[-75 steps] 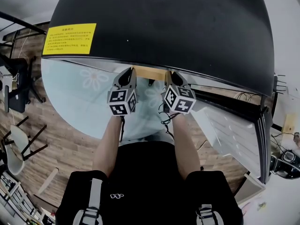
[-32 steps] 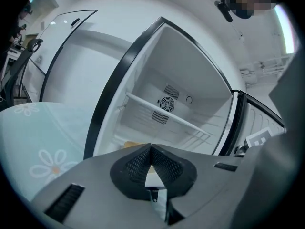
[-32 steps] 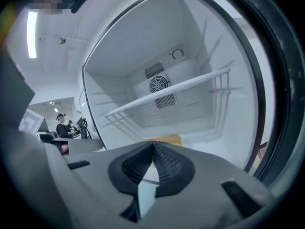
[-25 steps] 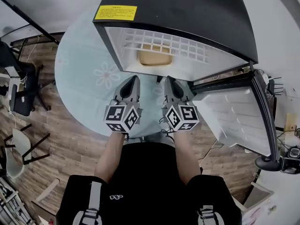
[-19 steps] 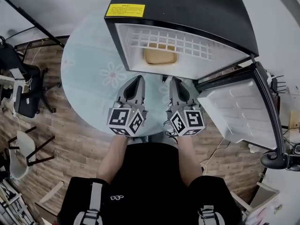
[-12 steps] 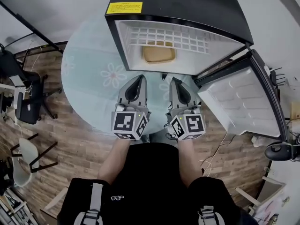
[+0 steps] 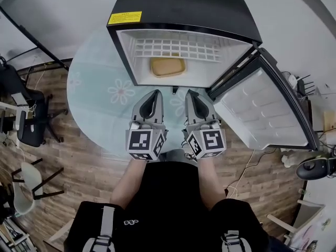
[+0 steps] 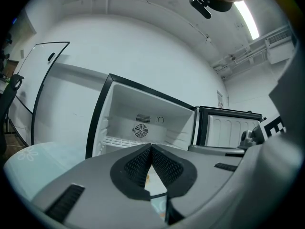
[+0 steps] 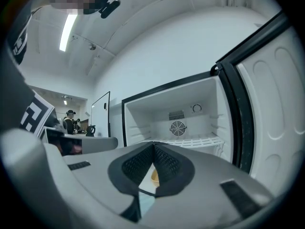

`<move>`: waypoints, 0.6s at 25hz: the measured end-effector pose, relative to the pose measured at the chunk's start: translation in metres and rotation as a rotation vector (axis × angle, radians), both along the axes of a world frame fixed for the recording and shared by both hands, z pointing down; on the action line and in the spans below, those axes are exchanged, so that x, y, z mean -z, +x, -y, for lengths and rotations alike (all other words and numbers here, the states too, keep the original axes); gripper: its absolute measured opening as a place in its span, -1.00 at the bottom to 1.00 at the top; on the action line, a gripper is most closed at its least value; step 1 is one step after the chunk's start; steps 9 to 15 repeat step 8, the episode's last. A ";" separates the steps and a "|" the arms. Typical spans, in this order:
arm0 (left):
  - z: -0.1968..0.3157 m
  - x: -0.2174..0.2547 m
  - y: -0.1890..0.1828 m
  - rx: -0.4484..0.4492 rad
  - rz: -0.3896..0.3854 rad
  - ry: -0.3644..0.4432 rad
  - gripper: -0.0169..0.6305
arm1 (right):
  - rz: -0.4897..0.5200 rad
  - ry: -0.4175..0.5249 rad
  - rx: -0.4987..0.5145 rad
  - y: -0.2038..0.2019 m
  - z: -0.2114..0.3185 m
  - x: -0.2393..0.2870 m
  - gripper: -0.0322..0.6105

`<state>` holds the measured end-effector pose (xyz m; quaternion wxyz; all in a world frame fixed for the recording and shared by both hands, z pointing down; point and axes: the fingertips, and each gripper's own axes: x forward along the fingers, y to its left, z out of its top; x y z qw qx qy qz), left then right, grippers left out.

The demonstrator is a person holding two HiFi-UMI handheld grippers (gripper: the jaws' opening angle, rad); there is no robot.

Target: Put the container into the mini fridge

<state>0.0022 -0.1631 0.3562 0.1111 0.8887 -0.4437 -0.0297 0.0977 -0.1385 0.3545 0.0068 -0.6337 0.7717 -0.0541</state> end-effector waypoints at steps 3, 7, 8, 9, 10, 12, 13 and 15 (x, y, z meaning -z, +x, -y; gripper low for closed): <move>-0.008 0.006 0.010 0.010 0.006 0.019 -0.92 | 0.001 0.006 0.015 0.008 -0.005 0.003 -0.89; -0.014 0.012 0.020 0.034 0.016 0.038 -0.92 | -0.009 0.020 0.030 0.019 -0.013 0.009 -0.89; -0.014 0.014 0.023 0.041 0.018 0.045 -0.92 | -0.012 0.026 0.034 0.022 -0.014 0.011 -0.89; -0.014 0.014 0.023 0.041 0.018 0.045 -0.92 | -0.012 0.026 0.034 0.022 -0.014 0.011 -0.89; -0.014 0.014 0.023 0.041 0.018 0.045 -0.92 | -0.012 0.026 0.034 0.022 -0.014 0.011 -0.89; -0.014 0.014 0.023 0.041 0.018 0.045 -0.92 | -0.012 0.026 0.034 0.022 -0.014 0.011 -0.89; -0.014 0.014 0.023 0.041 0.018 0.045 -0.92 | -0.012 0.026 0.034 0.022 -0.014 0.011 -0.89; -0.014 0.014 0.023 0.041 0.018 0.045 -0.92 | -0.012 0.026 0.034 0.022 -0.014 0.011 -0.89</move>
